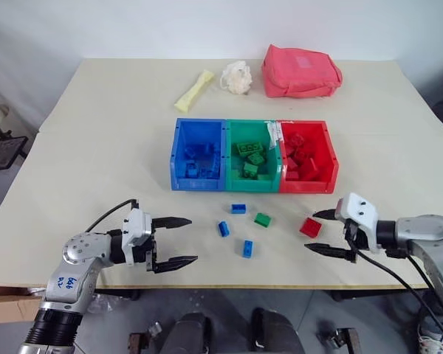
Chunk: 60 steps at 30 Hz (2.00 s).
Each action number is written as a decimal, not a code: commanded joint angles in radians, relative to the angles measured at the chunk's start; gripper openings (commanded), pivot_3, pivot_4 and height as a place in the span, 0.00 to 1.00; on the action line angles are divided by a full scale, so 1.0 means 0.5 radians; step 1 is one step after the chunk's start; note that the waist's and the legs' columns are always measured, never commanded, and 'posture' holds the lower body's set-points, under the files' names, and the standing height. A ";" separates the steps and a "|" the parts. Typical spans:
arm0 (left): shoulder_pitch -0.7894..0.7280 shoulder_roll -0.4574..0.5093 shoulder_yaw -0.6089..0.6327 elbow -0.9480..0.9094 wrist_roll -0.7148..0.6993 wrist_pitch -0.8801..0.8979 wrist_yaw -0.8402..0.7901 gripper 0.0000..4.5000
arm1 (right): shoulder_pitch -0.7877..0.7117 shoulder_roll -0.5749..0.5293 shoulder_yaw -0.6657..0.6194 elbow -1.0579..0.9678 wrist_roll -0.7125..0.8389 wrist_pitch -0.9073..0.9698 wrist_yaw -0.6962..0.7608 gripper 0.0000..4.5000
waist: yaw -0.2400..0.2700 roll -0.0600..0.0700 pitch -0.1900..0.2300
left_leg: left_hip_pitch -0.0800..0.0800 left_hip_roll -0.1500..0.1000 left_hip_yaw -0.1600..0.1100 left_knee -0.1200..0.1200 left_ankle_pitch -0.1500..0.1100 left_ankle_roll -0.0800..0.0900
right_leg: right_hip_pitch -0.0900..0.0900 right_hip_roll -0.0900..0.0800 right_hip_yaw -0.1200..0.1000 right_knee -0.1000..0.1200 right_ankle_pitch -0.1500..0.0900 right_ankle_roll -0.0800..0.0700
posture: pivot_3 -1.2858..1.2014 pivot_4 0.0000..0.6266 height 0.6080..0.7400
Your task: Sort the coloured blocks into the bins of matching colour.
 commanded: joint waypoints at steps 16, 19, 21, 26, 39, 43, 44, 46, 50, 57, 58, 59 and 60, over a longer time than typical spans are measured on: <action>-0.168 -0.081 -0.032 0.120 0.004 -0.086 0.002 1.00 | -0.472 0.245 -0.349 -0.002 0.191 0.019 -0.411 0.33 | -0.010 0.002 0.001 | 0.001 0.000 0.010 0.002 0.000 0.000 | -0.003 0.003 -0.004 0.003 0.000 0.000 | 0.52 0.24 1.00; -0.212 -0.094 -0.050 0.181 0.019 -0.118 -0.018 1.00 | -0.697 0.289 -0.313 0.193 0.120 -0.027 -0.486 0.33 | -0.010 0.001 0.000 | 0.003 0.002 0.011 0.002 0.000 0.000 | -0.004 0.004 -0.004 0.008 0.000 0.000 | 0.52 0.24 1.00; -0.251 -0.110 -0.068 0.212 0.029 -0.137 -0.019 1.00 | -0.915 0.359 -0.251 0.409 0.045 -0.111 -0.546 0.33 | -0.011 0.000 0.000 | 0.003 0.002 0.011 0.000 0.000 0.000 | -0.005 0.004 -0.005 0.008 0.000 0.000 | 0.52 0.24 1.00; -0.322 -0.129 -0.081 0.292 0.044 -0.171 -0.039 1.00 | -1.060 0.427 -0.132 0.587 -0.046 -0.229 -0.488 0.61 | -0.002 0.001 0.000 | 0.000 0.000 0.009 0.000 0.001 0.001 | -0.006 0.004 -0.007 0.007 0.000 0.000 | 0.52 0.24 1.00; -0.391 -0.117 -0.072 0.419 0.045 -0.237 -0.094 1.00 | -0.269 0.066 -0.393 -0.189 0.389 -0.046 0.065 0.99 | 0.008 0.000 0.000 | -0.002 -0.001 0.007 0.002 0.000 0.003 | -0.004 0.003 -0.010 0.007 0.000 0.001 | 0.52 0.24 1.00; -0.391 -0.097 -0.062 0.471 0.053 -0.263 -0.124 1.00 | 0.075 -0.088 -0.587 -0.292 0.418 -0.026 0.168 0.99 | 0.004 0.000 0.000 | -0.002 0.000 0.009 0.005 0.000 0.003 | -0.003 0.003 -0.008 0.006 0.001 0.001 | 0.52 0.24 1.00; -0.393 -0.091 -0.057 0.487 0.054 -0.271 -0.134 1.00 | 0.167 -0.117 -0.654 -0.306 0.420 -0.023 0.192 0.99 | 0.004 0.000 0.000 | 0.000 0.000 0.010 0.005 0.000 0.003 | -0.003 0.003 -0.007 0.006 0.001 0.001 | 0.52 0.24 1.00; -0.398 -0.081 -0.047 0.510 0.050 -0.278 -0.149 1.00 | 0.314 -0.163 -0.754 -0.337 0.421 -0.016 0.227 0.99 | 0.005 0.000 0.000 | 0.001 0.001 0.010 0.005 0.000 0.003 | -0.001 0.003 -0.007 0.007 0.001 0.001 | 0.52 0.24 1.00; -0.408 -0.070 -0.033 0.547 0.048 -0.301 -0.170 1.00 | 0.401 -0.180 -0.789 -0.395 0.434 0.003 0.208 0.99 | -0.001 0.000 0.000 | 0.002 0.001 0.011 0.004 0.000 0.003 | -0.002 0.002 -0.004 0.006 0.000 0.001 | 0.52 0.24 1.00; -0.394 -0.086 -0.027 0.522 0.036 -0.318 -0.142 1.00 | 0.080 -0.006 -0.359 -0.494 0.401 0.163 -0.033 0.99 | -0.001 -0.002 0.000 | 0.002 0.002 0.008 0.004 -0.002 0.001 | -0.003 -0.002 -0.001 0.005 0.000 0.001 | 0.52 0.24 1.00; -0.379 -0.090 -0.026 0.500 0.031 -0.316 -0.135 1.00 | 0.001 0.062 -0.242 -0.492 0.369 0.178 -0.078 0.99 | -0.002 -0.003 0.000 | 0.002 0.003 0.006 0.005 -0.002 0.000 | -0.002 -0.002 -0.001 0.006 0.000 0.001 | 0.52 0.24 1.00; -0.360 -0.093 -0.024 0.476 0.025 -0.313 -0.131 1.00 | -0.067 0.127 -0.141 -0.480 0.329 0.180 -0.122 0.99 | -0.003 -0.003 0.000 | 0.001 0.003 0.006 0.005 -0.002 0.000 | -0.003 -0.002 -0.001 0.005 0.000 0.000 | 0.52 0.24 1.00; -0.341 -0.094 -0.021 0.451 0.019 -0.308 -0.126 1.00 | -0.123 0.181 -0.058 -0.455 0.278 0.188 -0.171 0.99 | -0.004 -0.003 0.000 | 0.001 0.003 0.006 0.005 -0.002 0.000 | -0.003 -0.002 -0.001 0.006 0.000 0.000 | 0.52 0.24 1.00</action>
